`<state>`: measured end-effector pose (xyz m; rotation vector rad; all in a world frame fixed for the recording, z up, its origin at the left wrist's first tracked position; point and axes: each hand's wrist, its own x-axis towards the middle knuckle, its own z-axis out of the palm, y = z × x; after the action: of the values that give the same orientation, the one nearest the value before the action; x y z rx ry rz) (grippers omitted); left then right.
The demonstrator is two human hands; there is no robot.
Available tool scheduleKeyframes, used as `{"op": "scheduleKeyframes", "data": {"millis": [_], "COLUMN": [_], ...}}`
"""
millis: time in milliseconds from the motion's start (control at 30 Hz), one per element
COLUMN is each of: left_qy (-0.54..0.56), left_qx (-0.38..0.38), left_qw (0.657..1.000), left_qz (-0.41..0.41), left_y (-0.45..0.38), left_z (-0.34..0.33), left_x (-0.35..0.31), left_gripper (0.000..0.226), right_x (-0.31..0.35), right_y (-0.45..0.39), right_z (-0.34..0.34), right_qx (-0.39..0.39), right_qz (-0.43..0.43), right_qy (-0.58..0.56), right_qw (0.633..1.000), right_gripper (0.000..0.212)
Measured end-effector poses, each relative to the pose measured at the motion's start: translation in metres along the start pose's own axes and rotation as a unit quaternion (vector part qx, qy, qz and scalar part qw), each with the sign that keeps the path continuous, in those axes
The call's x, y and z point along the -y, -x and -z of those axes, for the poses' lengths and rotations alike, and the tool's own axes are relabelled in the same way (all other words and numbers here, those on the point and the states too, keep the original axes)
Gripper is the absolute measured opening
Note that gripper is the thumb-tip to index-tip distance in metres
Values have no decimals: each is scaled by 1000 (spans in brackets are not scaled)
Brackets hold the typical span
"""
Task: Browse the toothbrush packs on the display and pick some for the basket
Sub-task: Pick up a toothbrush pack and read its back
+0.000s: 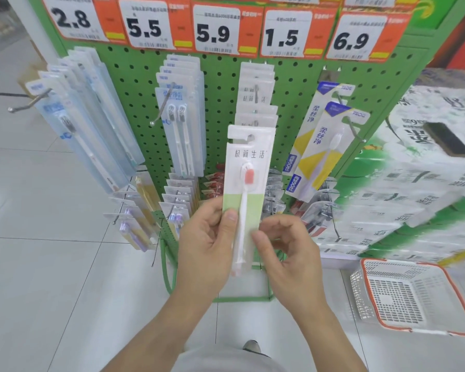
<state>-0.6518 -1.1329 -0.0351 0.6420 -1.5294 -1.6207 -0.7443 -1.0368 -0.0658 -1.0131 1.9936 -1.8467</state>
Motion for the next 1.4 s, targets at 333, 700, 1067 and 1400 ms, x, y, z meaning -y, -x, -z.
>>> {"op": "scheduleKeyframes", "data": {"millis": [333,700,1067,1400], "left_qy": [-12,-174,-260,-280], "left_qx": [17,-37,132,137], "left_qw": [999,981,915,913], "left_qz": [24,-76,-277,-264], "left_y": [-12,-41,-104,-119], "left_z": [-4,-6,-8,-7], "left_x": [1,-15,-48,-40], "left_gripper": [19,29,41,34], "right_x": [-4,-14,-11,55], "right_y": [-8,-37,-69,-96], "right_z": [0,-1,2,15], "right_qx": [-11,16,51,-17], "right_qz": [-27,-29,-25,46], "right_qy": [1,99,181,207], "right_qw": [1000,995,982,977], "right_gripper": [22,16,13,9]}}
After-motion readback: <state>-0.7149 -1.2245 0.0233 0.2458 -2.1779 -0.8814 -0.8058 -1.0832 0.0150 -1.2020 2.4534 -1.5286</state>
